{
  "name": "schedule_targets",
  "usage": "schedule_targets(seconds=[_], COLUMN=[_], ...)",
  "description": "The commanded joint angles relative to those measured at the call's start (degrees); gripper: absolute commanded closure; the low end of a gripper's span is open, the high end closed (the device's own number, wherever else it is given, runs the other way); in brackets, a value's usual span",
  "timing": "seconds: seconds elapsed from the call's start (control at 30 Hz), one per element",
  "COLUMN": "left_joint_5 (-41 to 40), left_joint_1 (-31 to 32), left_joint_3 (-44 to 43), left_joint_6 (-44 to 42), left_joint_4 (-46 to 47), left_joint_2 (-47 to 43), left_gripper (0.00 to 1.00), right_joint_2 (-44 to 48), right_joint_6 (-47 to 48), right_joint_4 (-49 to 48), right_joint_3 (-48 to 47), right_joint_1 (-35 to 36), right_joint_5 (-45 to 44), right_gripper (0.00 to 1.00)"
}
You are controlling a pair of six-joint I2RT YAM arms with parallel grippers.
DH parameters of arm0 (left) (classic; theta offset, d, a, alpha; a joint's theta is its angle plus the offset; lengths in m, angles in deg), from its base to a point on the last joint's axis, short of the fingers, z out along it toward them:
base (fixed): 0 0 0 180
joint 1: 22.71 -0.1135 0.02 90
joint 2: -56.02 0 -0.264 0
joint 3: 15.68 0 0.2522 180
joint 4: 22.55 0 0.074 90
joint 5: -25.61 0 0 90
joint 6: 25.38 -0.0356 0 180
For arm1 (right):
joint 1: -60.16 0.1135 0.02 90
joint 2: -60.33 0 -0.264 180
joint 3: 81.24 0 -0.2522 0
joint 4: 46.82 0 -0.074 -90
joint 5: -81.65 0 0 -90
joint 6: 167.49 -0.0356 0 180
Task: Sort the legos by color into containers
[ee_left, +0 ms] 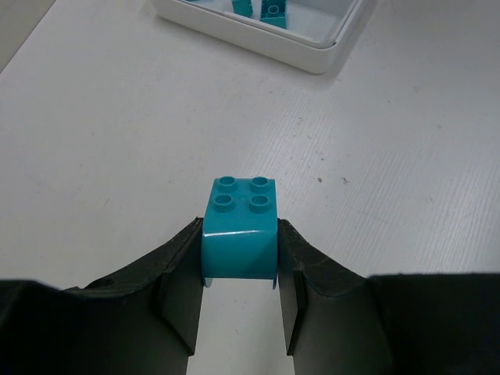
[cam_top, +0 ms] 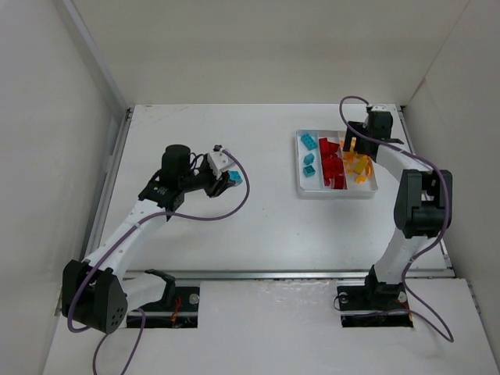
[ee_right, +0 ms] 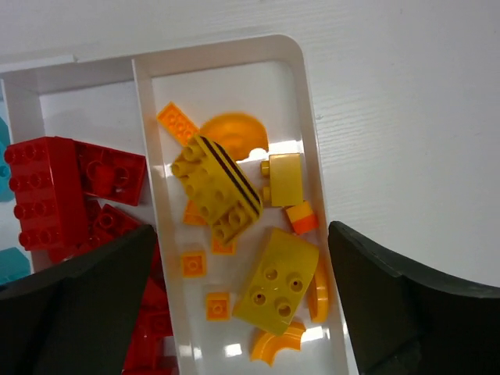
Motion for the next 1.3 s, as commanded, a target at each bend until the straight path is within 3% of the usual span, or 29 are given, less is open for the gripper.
schedule_targets(seconds=[0.0, 0.17, 0.2, 0.27, 0.3, 0.33, 0.43, 0.6, 0.93, 1.03, 1.1, 1.27], left_joint_5=[0.5, 1.7, 2.5, 3.5, 5.3, 7.4, 10.8, 14.3, 18.3, 18.8, 18.8, 18.8], left_joint_1=[0.1, 0.1, 0.1, 0.1, 0.1, 0.1, 0.1, 0.1, 0.7, 1.2, 1.2, 1.2], left_joint_3=[0.3, 0.3, -0.3, -0.9, -0.9, -0.9, -1.4, -2.5, -3.1, -3.1, -3.1, -3.1], left_joint_6=[0.8, 0.8, 0.8, 0.1, -0.7, -1.7, -3.2, -4.4, -6.6, -6.6, -6.6, -6.6], left_joint_4=[2.3, 2.9, 2.9, 2.9, 2.9, 3.5, 3.5, 4.0, 2.1, 2.1, 2.1, 2.1], left_joint_2=[-0.8, -0.8, -0.8, -0.3, -0.3, -0.3, -0.3, -0.3, -0.8, -0.8, -0.8, -0.8], left_gripper=[1.00, 1.00, 1.00, 1.00, 1.00, 1.00, 1.00, 1.00, 1.00, 1.00, 1.00, 1.00], right_joint_2=[3.1, 11.3, 13.3, 19.7, 21.7, 25.1, 28.5, 25.9, 17.0, 15.7, 15.1, 13.4], right_joint_6=[3.1, 12.6, 18.1, 25.2, 33.3, 40.5, 47.0, 47.5, 47.5, 47.5, 47.5, 47.5], right_joint_4=[-2.4, -4.4, -5.5, -8.3, -8.3, -8.3, -8.3, -5.7, -5.2, -5.2, -5.2, -1.8], right_joint_3=[-2.0, 2.8, 4.3, 9.3, 10.6, 13.3, 16.1, 12.1, 4.5, 3.0, 2.4, 0.3], right_joint_1=[0.4, 3.8, 5.1, 9.9, 11.4, 14.7, 20.2, 33.8, 40.2, 40.7, 40.7, 40.7], right_joint_5=[2.6, 10.4, 12.0, 21.2, 26.1, 36.3, 47.5, 51.5, 59.5, 59.5, 60.0, 60.0], right_gripper=[0.00, 0.00, 0.00, 0.00, 0.00, 0.00, 0.00, 0.00, 0.02, 0.17, 0.38, 0.77])
